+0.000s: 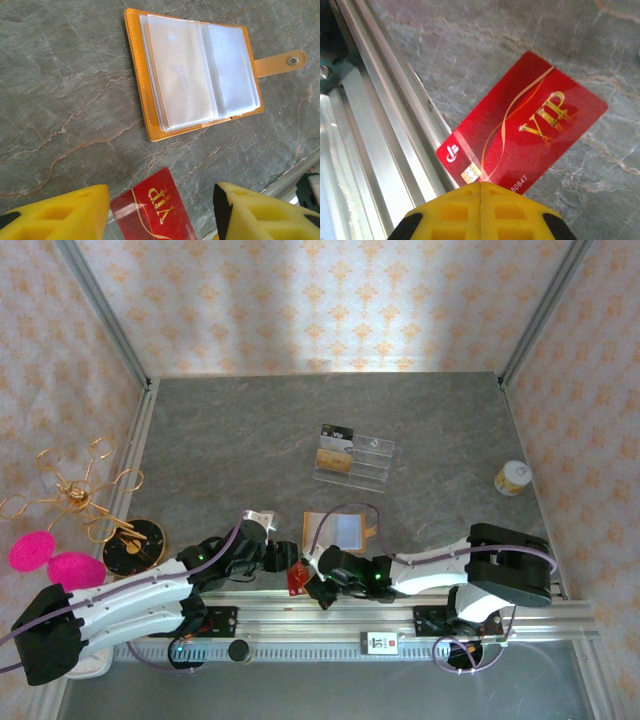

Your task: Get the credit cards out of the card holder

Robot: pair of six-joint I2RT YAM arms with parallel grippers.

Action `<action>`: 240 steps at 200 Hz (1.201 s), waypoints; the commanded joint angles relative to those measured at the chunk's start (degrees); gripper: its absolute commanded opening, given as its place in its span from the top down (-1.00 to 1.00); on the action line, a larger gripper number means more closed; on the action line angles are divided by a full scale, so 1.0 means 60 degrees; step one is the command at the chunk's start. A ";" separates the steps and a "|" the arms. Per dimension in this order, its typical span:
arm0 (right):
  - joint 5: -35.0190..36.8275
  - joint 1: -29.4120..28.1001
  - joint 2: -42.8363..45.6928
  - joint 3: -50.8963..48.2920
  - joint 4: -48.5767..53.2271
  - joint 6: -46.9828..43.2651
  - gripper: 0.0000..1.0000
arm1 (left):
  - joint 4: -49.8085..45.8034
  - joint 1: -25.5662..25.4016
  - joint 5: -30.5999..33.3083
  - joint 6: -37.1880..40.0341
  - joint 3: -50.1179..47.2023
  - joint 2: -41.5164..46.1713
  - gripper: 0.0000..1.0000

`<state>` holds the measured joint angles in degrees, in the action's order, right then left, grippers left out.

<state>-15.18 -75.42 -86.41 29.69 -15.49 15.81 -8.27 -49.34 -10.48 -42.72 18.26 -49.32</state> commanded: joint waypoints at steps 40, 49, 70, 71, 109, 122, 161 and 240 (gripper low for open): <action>0.0294 -0.0133 -0.0398 0.0144 0.0405 -0.0271 1.00 | 0.0139 0.0108 -0.0498 0.0105 -0.0120 -0.0216 -0.22; 0.0354 -0.0133 -0.0494 0.0139 0.0428 -0.0252 1.00 | 0.0119 0.0108 -0.0551 0.0089 -0.0146 -0.0268 -0.23; 0.0501 -0.0145 -0.0584 0.0013 0.0316 -0.0142 1.00 | 0.0017 0.0108 -0.0576 0.0052 -0.0165 -0.0300 -0.25; 0.0504 -0.0145 -0.0584 0.0008 0.0313 -0.0137 1.00 | 0.0009 0.0108 -0.0579 0.0048 -0.0169 -0.0296 -0.25; 0.0621 -0.0146 -0.0581 -0.0010 0.0208 -0.0059 1.00 | 0.0427 0.0108 -0.1103 -0.0102 -0.0427 -0.0460 -0.18; 0.0628 -0.0145 -0.0598 -0.0012 0.0208 -0.0061 1.00 | 0.0503 0.0108 -0.1395 -0.0102 -0.0487 -0.0603 -0.16; 0.0633 -0.0148 -0.0669 0.0003 0.0187 -0.0061 1.00 | 0.0344 0.0123 -0.1562 -0.0181 -0.0599 -0.0208 -0.28; 0.0746 -0.0146 -0.0642 0.0082 0.0230 -0.0052 1.00 | 0.1539 0.0211 -0.2240 -0.0497 -0.1399 0.0281 -0.09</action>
<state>-14.59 -76.47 -88.95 29.74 -15.33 15.35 -2.37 -48.60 -22.37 -45.08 11.05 -48.62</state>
